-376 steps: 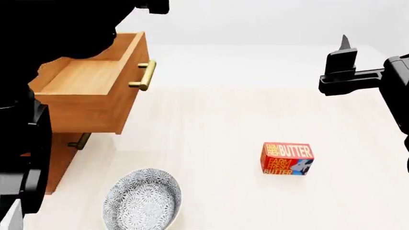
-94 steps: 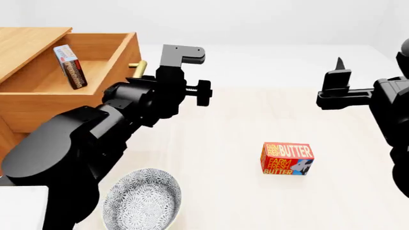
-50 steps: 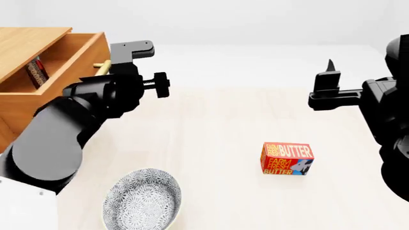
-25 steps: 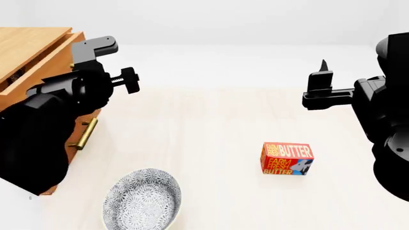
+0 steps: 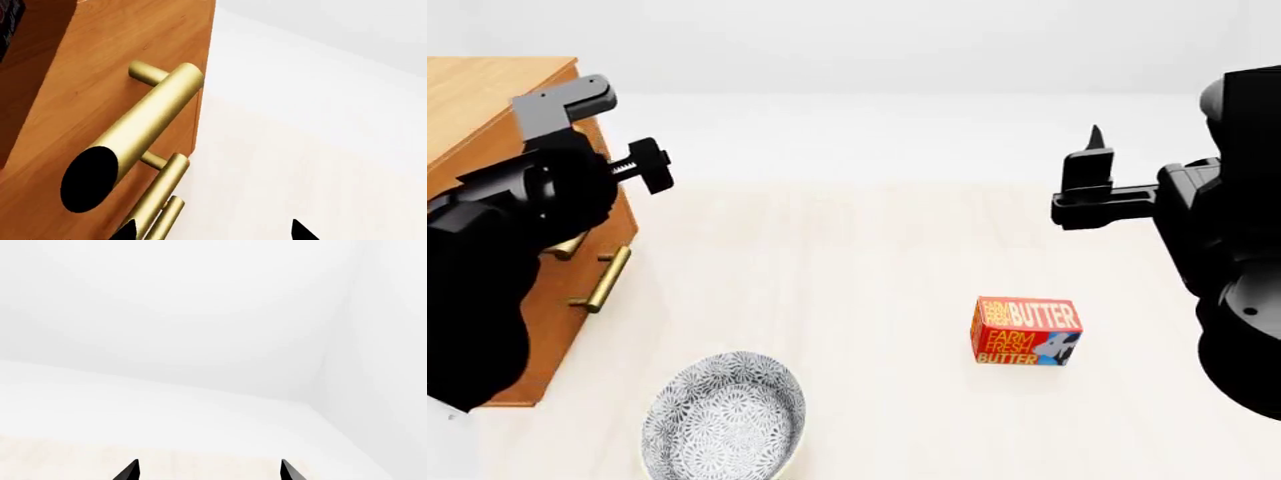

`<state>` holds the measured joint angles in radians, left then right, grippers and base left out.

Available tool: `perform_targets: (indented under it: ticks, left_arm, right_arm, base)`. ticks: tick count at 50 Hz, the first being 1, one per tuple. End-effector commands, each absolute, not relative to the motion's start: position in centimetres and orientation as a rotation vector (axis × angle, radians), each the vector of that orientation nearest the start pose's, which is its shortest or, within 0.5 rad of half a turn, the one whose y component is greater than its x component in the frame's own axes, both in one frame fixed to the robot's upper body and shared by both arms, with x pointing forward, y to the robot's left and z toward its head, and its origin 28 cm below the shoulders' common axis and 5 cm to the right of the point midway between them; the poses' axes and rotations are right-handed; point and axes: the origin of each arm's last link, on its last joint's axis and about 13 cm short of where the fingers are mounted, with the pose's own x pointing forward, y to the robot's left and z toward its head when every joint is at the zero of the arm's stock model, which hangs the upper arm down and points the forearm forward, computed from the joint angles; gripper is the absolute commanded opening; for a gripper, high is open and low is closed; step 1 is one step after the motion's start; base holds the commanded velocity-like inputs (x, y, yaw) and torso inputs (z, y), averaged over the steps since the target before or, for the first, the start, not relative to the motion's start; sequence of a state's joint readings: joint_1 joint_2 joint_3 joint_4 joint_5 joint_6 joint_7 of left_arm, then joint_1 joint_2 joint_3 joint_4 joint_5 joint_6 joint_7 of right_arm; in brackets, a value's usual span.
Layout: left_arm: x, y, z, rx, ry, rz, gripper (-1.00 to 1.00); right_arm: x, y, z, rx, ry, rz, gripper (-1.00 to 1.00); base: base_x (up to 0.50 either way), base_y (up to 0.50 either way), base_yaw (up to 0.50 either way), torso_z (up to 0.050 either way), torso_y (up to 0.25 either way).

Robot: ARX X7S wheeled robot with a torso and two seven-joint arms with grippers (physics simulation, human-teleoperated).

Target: Put the chocolate pudding in the top drawer of the cabinet and close it.

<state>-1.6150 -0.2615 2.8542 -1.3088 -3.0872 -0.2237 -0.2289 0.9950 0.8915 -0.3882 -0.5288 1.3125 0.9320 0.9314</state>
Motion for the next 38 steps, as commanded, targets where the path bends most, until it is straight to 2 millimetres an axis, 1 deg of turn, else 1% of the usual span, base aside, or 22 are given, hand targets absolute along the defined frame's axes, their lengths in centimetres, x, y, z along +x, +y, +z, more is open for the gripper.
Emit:
perform_targets:
  ticks: [1,16,22,29,38]
  left_arm:
    - [41.2,30.9,22.5,-0.255,0.437,0.460,1.00]
    - [41.2,30.8,22.2,-0.261,0.437,0.450,1.00]
    - [41.3,30.4,22.2,-0.255,0.436,0.415,1.00]
    - [41.6,29.1,22.4,-0.229,0.426,0.322,1.00]
    - [42.1,26.9,22.7,-0.182,0.413,0.199,1.00]
  right_arm:
    - [23.8,-15.5,27.3,-0.229,-0.063,-0.138,1.00]
    - [23.8,-15.5,27.2,-0.230,-0.063,-0.137,1.00]
    - [23.7,-15.5,27.3,-0.229,-0.066,-0.138,1.00]
    - [23.7,-15.5,27.2,-0.230,-0.065,-0.138,1.00]
    - [23.7,-15.5,27.0,-0.227,-0.063,-0.136,1.00]
  base:
    - [0.00,0.00,0.00,0.000,0.000]
    - [0.00,0.00,0.00,0.000,0.000]
    - [0.00,0.00,0.00,0.000,0.000]
    - [0.00,0.00,0.00,0.000,0.000]
    - [0.00,0.00,0.00,0.000,0.000]
